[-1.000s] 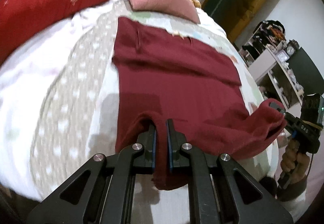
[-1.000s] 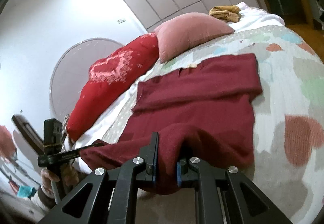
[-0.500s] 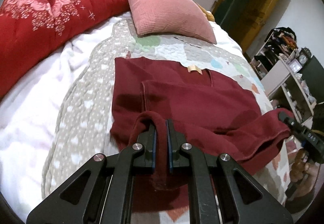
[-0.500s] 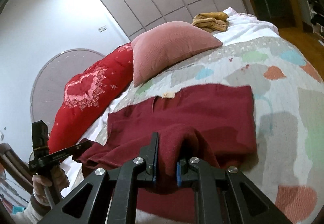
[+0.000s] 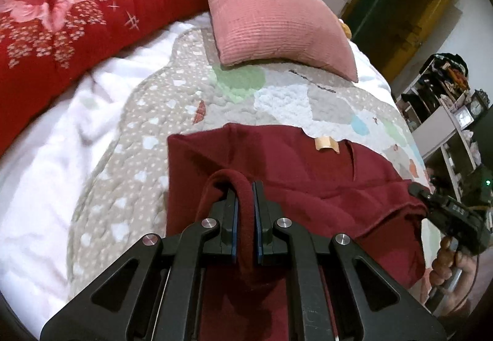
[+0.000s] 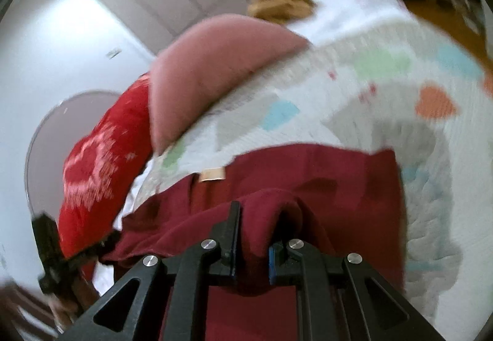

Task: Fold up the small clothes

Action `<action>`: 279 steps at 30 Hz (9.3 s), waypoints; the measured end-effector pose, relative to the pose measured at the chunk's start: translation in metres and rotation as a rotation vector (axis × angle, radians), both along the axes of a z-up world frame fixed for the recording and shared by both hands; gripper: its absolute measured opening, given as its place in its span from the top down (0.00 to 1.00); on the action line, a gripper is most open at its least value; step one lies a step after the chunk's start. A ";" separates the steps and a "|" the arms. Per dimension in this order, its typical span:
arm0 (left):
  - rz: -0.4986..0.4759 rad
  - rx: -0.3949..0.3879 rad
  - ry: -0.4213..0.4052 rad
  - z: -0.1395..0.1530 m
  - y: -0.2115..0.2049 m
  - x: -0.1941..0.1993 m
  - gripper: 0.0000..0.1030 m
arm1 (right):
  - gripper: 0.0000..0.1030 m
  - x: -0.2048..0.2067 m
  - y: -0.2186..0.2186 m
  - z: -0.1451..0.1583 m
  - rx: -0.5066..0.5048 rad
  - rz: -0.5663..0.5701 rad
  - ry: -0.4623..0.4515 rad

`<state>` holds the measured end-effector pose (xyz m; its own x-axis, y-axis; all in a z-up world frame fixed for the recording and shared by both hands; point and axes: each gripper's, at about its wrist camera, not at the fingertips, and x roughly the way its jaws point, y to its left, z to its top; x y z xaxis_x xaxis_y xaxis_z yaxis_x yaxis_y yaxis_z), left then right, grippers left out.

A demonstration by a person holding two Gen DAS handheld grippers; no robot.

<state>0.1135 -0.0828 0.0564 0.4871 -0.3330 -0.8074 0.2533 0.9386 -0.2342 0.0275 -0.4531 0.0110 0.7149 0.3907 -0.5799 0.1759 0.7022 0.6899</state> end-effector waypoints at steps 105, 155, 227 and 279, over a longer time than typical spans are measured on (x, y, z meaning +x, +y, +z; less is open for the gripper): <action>0.192 0.240 -0.047 -0.036 0.006 0.030 0.22 | 0.62 0.030 -0.023 -0.013 -0.516 -0.234 0.181; 0.095 -0.039 0.047 -0.043 0.072 -0.069 0.22 | 0.92 0.119 0.298 0.049 -0.423 0.445 0.020; 0.021 -0.199 0.023 -0.056 0.047 -0.054 0.33 | 0.83 0.125 0.294 0.043 -0.444 0.548 0.048; -0.189 -0.029 -0.109 0.017 -0.124 -0.137 0.81 | 0.87 0.021 0.080 0.102 -0.262 0.289 -0.103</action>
<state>-0.0231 -0.2071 0.0738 0.4975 -0.4493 -0.7420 0.4494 0.8652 -0.2225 0.0484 -0.3730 0.1134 0.6569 0.4326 -0.6175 -0.1156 0.8671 0.4845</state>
